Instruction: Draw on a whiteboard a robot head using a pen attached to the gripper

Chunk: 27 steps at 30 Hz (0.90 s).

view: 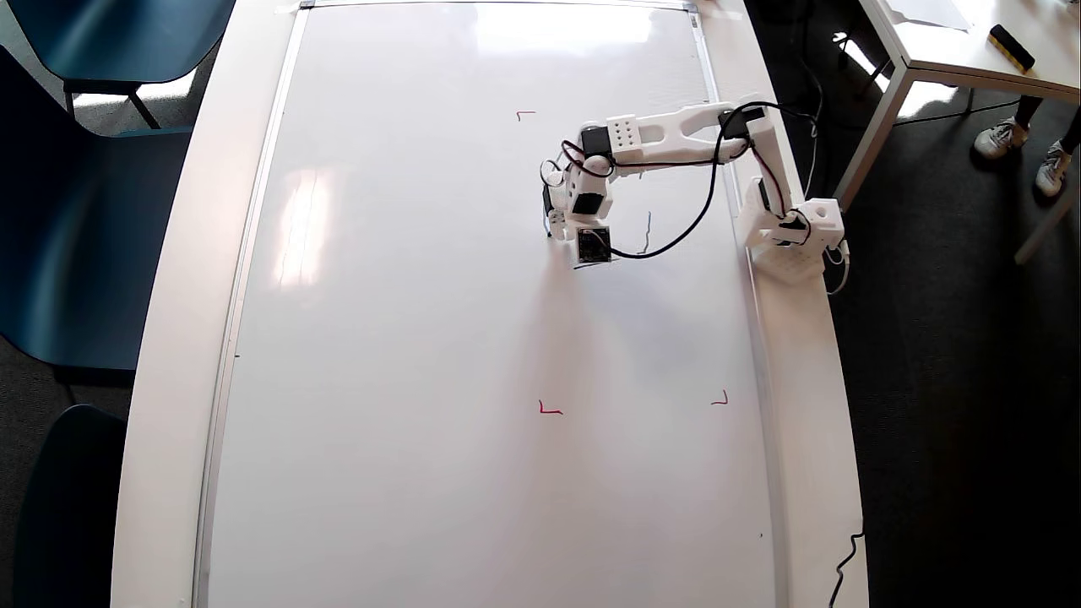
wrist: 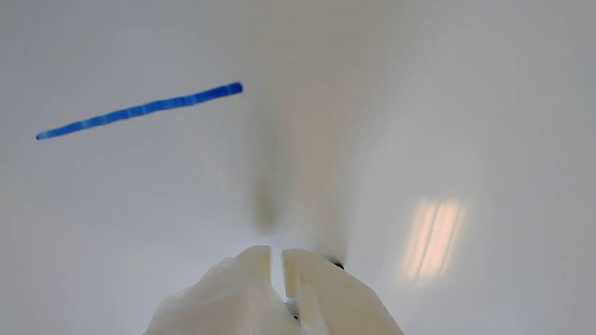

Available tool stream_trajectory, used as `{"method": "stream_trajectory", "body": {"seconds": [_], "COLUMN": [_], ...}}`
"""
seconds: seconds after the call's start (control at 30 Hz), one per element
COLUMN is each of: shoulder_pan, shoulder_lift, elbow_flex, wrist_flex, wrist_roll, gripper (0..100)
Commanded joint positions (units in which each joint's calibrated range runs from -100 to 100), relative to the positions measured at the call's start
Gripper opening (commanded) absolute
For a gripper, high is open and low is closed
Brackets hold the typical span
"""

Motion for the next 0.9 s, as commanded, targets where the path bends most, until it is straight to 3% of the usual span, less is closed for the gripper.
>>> {"method": "stream_trajectory", "body": {"seconds": [0.0,0.87], "shoulder_pan": [-2.5,-9.7], "shoulder_lift": [-0.4,-4.7], "elbow_flex": [2.9,6.9], "wrist_flex": [0.2,0.3], "wrist_roll": [-1.3,-3.8], "gripper": [1,1]}}
